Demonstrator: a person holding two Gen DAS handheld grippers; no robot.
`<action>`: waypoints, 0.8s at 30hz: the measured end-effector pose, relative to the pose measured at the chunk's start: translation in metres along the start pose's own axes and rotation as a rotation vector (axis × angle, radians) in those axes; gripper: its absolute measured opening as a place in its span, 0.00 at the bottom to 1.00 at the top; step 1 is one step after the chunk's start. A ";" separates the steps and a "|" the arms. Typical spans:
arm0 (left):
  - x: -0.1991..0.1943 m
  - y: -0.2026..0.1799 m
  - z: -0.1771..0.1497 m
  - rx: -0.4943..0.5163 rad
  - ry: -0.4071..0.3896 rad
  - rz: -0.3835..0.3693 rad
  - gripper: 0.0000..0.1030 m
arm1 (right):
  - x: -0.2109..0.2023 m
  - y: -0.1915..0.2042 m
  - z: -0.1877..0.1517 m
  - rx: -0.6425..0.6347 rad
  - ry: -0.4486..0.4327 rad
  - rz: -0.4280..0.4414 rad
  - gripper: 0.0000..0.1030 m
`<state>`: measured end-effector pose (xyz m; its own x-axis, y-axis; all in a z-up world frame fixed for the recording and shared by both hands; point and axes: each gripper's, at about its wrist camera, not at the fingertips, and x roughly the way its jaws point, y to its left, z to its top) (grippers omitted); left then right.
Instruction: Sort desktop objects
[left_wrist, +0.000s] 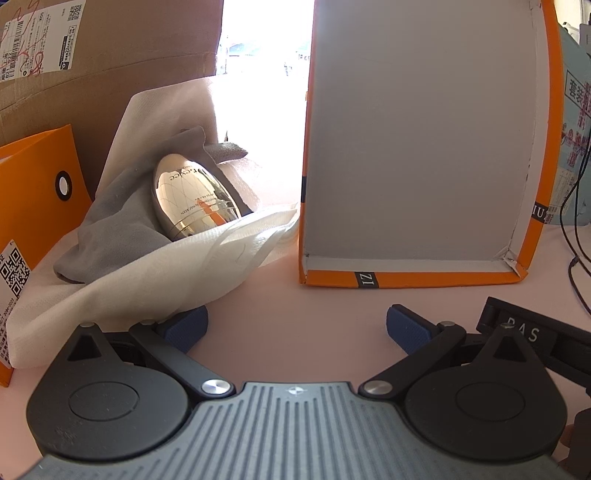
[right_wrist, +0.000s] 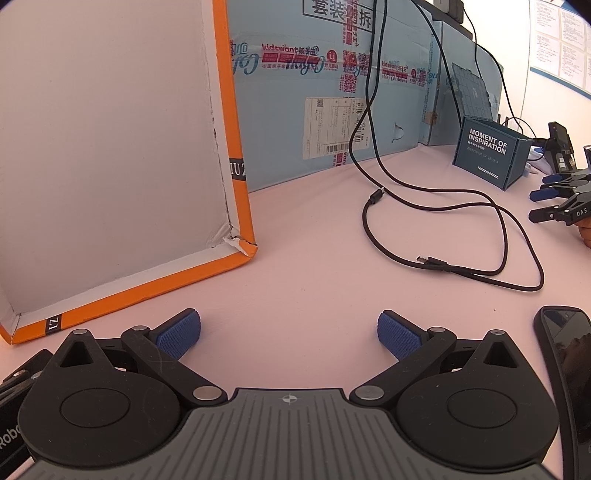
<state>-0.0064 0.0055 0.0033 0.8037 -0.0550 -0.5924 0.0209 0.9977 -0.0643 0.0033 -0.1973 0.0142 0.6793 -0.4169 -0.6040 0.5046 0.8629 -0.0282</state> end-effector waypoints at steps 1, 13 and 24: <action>0.000 0.000 0.000 0.001 -0.001 0.002 1.00 | 0.000 0.000 0.000 0.000 0.000 0.001 1.00; -0.067 0.003 -0.014 0.038 -0.440 -0.082 1.00 | -0.049 -0.012 0.009 -0.001 -0.327 0.126 1.00; -0.121 0.040 0.009 -0.013 -0.624 -0.124 1.00 | -0.111 -0.051 0.002 0.202 -0.628 0.512 1.00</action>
<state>-0.0979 0.0528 0.0794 0.9911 -0.1331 -0.0011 0.1321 0.9846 -0.1143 -0.0966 -0.1954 0.0841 0.9911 -0.1209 0.0550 0.0983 0.9460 0.3088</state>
